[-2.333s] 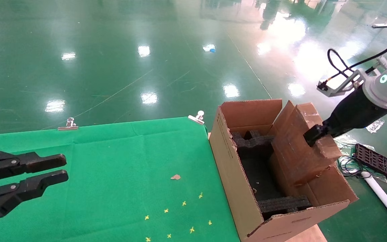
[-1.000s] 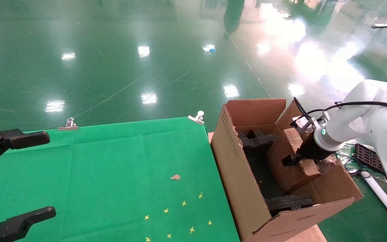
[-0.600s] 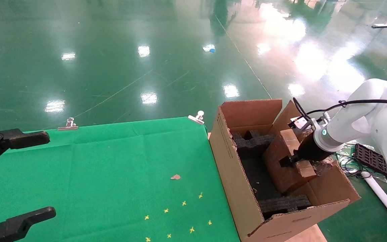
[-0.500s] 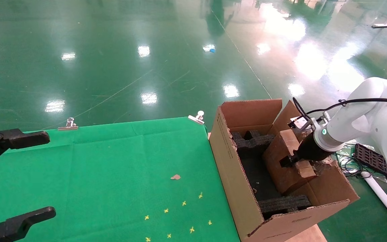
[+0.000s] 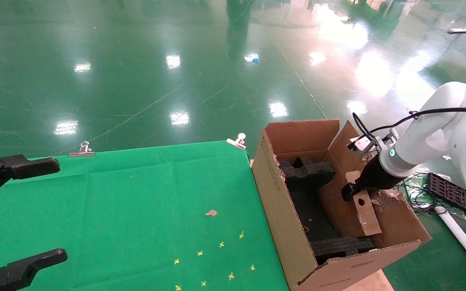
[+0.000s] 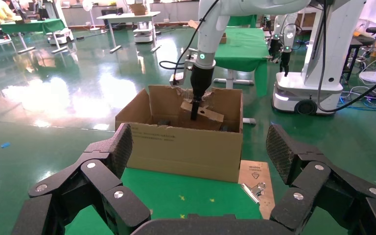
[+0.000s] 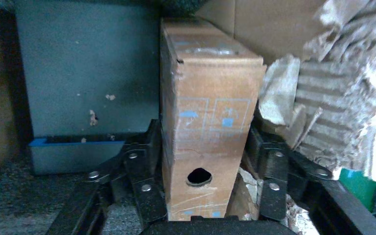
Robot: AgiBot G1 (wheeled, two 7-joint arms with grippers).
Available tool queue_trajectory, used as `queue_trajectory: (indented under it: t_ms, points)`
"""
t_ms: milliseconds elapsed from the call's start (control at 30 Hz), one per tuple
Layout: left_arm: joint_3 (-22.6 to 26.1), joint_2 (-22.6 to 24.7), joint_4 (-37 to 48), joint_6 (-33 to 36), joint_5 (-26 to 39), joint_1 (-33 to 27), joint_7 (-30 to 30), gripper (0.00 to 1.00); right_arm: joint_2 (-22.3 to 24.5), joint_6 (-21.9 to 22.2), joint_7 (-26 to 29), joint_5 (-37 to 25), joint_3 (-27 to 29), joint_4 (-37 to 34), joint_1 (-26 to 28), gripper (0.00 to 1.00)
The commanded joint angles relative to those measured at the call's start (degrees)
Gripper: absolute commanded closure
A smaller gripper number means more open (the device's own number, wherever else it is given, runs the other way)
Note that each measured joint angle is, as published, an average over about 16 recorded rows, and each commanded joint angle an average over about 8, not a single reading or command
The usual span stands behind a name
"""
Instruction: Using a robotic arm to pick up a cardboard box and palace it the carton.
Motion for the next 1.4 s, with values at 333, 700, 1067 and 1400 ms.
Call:
queue_trajectory:
  t_ms: [333, 700, 1067, 1400]
  points:
    - [0.03, -0.01, 0.00, -0.02, -0.02, -0.01, 0.02, 0.00, 0.73, -6.22, -3.06, 0.88, 0.62, 1.11, 7.61, 0.00]
    - [0.07, -0.03, 0.00, -0.03, -0.05, -0.02, 0.04, 0.00, 1.42, -10.46, -6.33, 2.70, 1.80, 1.10, 7.02, 0.00]
    - [0.11, -0.04, 0.00, -0.05, -0.07, -0.02, 0.05, 0.00, 0.98, -2.42, -7.00, 3.68, 2.49, -0.12, 2.12, 0.00]
    - [0.14, -0.06, 0.00, -0.06, -0.10, -0.03, 0.07, 0.00, 1.52, -1.81, -8.64, 5.37, 3.66, 0.45, 1.19, 0.00]
